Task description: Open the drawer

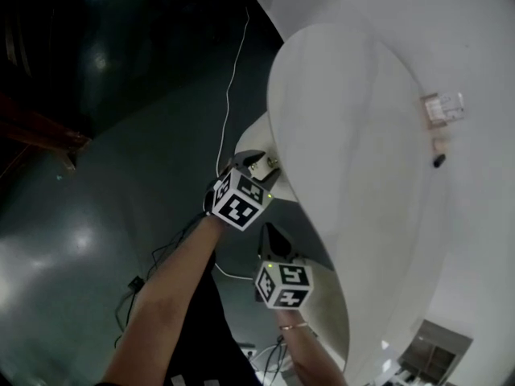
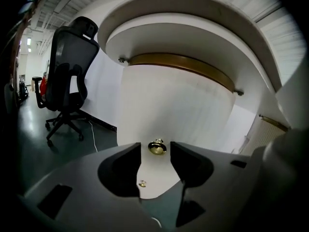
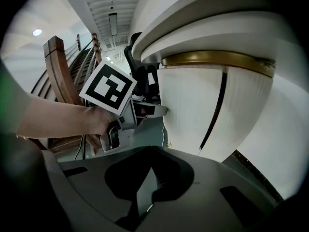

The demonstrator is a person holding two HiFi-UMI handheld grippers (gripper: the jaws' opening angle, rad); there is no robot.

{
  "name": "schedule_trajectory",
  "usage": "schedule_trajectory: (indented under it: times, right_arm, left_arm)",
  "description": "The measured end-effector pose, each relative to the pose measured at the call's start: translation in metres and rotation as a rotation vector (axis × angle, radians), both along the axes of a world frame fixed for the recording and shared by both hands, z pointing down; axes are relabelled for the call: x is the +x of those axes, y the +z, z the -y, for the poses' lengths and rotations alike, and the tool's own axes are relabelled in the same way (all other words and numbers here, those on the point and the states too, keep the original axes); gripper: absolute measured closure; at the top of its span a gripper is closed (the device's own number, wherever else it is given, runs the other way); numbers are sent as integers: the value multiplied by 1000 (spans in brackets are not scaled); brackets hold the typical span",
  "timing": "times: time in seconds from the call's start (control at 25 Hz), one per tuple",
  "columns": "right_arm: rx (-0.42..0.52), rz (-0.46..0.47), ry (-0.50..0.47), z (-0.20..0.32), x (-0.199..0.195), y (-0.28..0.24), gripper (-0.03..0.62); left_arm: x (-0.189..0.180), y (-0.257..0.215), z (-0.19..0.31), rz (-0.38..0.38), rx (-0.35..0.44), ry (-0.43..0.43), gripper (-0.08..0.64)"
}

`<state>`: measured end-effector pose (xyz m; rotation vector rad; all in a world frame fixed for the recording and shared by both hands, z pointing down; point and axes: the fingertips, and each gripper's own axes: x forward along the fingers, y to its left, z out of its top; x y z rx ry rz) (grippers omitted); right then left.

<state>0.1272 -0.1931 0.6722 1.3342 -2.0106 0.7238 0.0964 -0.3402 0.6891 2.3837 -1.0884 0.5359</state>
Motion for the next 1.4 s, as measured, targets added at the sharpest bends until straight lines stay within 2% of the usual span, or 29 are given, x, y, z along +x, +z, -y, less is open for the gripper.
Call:
schedule_trajectory:
  times: [0.28, 0.4, 0.52, 1.4]
  right_arm:
    - [2, -7, 1, 1, -3, 0, 589]
    - [-1, -5, 0, -1, -4, -2, 589]
    - [1, -1, 0, -4, -5, -4, 589]
    - [-18, 11, 49, -52, -29, -19, 589]
  left_arm:
    - [3, -1, 1, 29, 26, 91, 421]
    - [3, 0, 2, 47, 31, 101, 453]
    - [1, 0, 0, 59, 28, 111, 454]
    - [-84, 9, -64, 80, -82, -34, 456]
